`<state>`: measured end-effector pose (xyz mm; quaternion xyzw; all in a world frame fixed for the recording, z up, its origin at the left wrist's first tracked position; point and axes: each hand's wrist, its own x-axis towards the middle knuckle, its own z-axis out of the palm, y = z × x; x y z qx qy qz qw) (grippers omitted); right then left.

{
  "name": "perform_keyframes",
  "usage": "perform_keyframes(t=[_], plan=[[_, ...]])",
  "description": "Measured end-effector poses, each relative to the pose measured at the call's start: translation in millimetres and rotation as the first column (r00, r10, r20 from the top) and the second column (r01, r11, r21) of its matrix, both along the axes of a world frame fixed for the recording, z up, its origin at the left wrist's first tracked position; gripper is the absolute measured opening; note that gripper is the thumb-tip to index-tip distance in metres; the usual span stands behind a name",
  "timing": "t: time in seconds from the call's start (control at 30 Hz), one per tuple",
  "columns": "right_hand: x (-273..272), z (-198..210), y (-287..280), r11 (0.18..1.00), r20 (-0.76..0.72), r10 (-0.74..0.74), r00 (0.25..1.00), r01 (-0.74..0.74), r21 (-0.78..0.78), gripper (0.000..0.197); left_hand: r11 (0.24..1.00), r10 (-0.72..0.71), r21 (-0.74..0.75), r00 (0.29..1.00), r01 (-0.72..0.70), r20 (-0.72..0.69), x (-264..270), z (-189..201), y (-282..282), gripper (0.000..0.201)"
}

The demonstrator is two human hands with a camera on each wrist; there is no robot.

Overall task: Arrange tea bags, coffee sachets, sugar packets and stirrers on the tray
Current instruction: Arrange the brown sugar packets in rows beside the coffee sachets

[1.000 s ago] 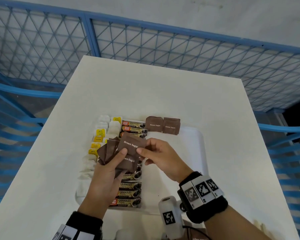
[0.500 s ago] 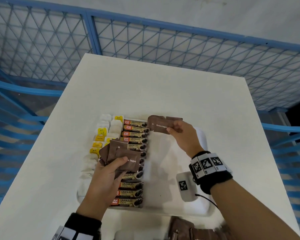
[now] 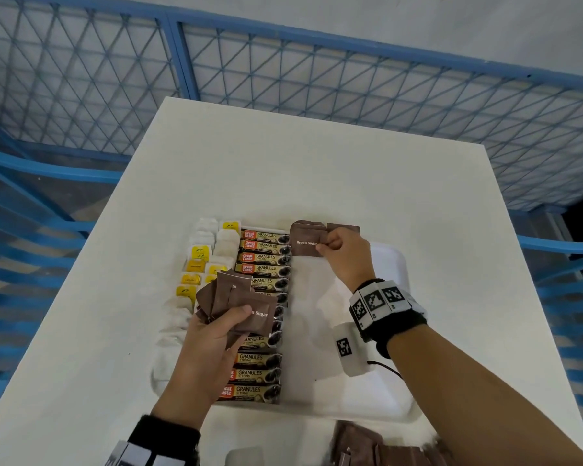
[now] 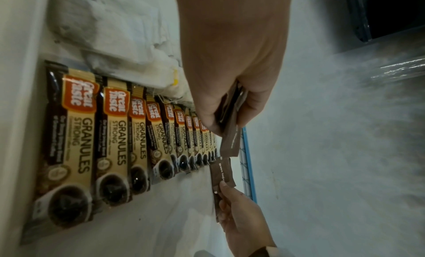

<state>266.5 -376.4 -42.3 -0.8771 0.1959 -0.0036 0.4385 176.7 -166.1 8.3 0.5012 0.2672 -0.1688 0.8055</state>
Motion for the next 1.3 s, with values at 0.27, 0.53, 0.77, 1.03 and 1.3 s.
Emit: perform_keyframes(t=[0.27,0.53,0.77,1.03,1.3], plan=[[0,-8,7,0.998,0.057,-0.061,0.996,0.062,-0.015,0.016,1.000,0.023,-0.009,1.000,-0.023,-0.005,2,-2,-2,0.028],[-18,14,19,0.999,0.123,0.030,0.992,-0.032,0.009,0.017,0.999,0.038,-0.019,0.999,-0.038,-0.002,4,-2,-5,0.026],[-64,37,38,0.821,-0.054,0.448,0.892,-0.386,0.421,0.040,0.994,0.092,-0.068,0.995,-0.090,0.028,5,0,-7,0.046],[-78,36,41,0.655,-0.001,0.443,0.896,-0.324,0.683,0.011,0.990,0.067,-0.124,0.997,-0.062,0.040,2,-1,-12,0.020],[-71,31,-4,0.703,-0.020,0.148,0.989,-0.092,0.705,0.011,0.977,0.095,-0.189,0.995,-0.096,-0.016,0,-1,-10,0.016]])
